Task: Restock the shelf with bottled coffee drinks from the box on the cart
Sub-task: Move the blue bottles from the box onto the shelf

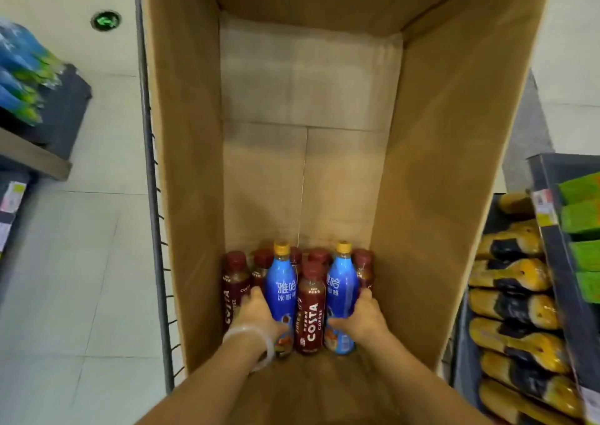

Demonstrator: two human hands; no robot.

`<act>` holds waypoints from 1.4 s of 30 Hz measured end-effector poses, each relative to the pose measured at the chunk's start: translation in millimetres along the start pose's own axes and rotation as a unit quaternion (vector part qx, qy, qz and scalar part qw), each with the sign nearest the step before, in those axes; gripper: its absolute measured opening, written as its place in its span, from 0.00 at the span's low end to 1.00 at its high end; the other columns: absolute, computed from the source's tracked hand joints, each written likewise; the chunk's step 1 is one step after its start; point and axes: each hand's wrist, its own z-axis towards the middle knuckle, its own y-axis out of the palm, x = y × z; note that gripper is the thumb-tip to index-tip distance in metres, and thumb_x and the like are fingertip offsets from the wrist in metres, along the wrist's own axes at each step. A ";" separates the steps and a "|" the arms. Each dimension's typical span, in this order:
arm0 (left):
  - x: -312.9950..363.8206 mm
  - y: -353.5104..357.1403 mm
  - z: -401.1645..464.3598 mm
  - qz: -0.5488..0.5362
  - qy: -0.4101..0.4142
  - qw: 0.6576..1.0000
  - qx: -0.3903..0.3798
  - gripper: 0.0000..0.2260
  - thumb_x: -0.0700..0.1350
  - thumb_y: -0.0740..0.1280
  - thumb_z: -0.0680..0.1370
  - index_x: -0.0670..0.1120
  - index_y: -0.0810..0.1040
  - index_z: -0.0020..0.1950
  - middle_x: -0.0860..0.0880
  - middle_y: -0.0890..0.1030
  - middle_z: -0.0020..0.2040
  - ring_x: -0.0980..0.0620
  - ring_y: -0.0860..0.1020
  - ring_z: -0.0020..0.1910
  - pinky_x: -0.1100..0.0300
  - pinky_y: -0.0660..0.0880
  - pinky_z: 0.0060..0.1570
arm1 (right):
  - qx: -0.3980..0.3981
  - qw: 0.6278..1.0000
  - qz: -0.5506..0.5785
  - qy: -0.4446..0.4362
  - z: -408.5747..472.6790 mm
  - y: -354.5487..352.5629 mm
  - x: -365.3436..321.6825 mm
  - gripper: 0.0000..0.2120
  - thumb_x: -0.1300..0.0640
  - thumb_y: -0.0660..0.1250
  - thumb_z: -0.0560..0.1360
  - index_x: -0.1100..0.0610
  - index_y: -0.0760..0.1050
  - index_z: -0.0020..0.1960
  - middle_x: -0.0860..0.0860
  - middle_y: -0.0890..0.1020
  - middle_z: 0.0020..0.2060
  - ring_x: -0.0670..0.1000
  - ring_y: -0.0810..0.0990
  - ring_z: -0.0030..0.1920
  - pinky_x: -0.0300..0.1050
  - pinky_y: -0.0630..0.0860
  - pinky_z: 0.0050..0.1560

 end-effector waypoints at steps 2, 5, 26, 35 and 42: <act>-2.2 7.0 8.4 -0.023 -0.011 1.000 0.008 0.33 0.49 0.75 0.67 0.44 0.63 0.66 0.44 0.71 0.64 0.44 0.71 0.64 0.51 0.71 0.62 | 0.022 0.998 0.052 0.017 8.9 9.5 1.1 0.35 0.57 0.78 0.63 0.62 0.62 0.62 0.58 0.73 0.61 0.58 0.74 0.62 0.51 0.73 0.61; -7.2 14.9 20.2 -0.092 -0.021 0.995 0.014 0.36 0.47 0.77 0.65 0.43 0.63 0.67 0.44 0.72 0.64 0.44 0.72 0.63 0.51 0.71 0.62 | 0.057 0.994 0.094 0.031 17.1 20.5 3.8 0.36 0.58 0.78 0.63 0.63 0.63 0.63 0.59 0.75 0.60 0.59 0.75 0.60 0.50 0.73 0.57; -4.2 14.6 13.8 -0.124 0.041 0.989 0.067 0.24 0.46 0.78 0.63 0.46 0.67 0.49 0.44 0.81 0.50 0.44 0.79 0.47 0.53 0.76 0.48 | 0.102 0.978 0.167 -0.072 -43.2 -26.9 3.0 0.26 0.54 0.77 0.62 0.52 0.64 0.51 0.52 0.81 0.49 0.55 0.81 0.50 0.53 0.78 0.51; 68.9 -70.6 -109.5 -0.241 0.283 0.925 0.073 0.26 0.46 0.78 0.56 0.52 0.70 0.49 0.52 0.79 0.48 0.51 0.79 0.49 0.55 0.76 0.52 | 0.150 0.925 0.280 -0.209 -131.9 -107.5 11.3 0.25 0.62 0.79 0.61 0.49 0.68 0.49 0.54 0.81 0.51 0.51 0.81 0.49 0.53 0.79 0.53; 160.1 -74.2 -236.2 -0.278 0.471 0.836 0.039 0.25 0.41 0.77 0.56 0.52 0.71 0.47 0.54 0.79 0.45 0.62 0.79 0.39 0.71 0.77 0.38 | 0.254 0.843 0.357 -0.311 -240.7 -215.8 51.7 0.27 0.65 0.78 0.62 0.58 0.71 0.57 0.55 0.80 0.51 0.48 0.79 0.44 0.36 0.79 0.41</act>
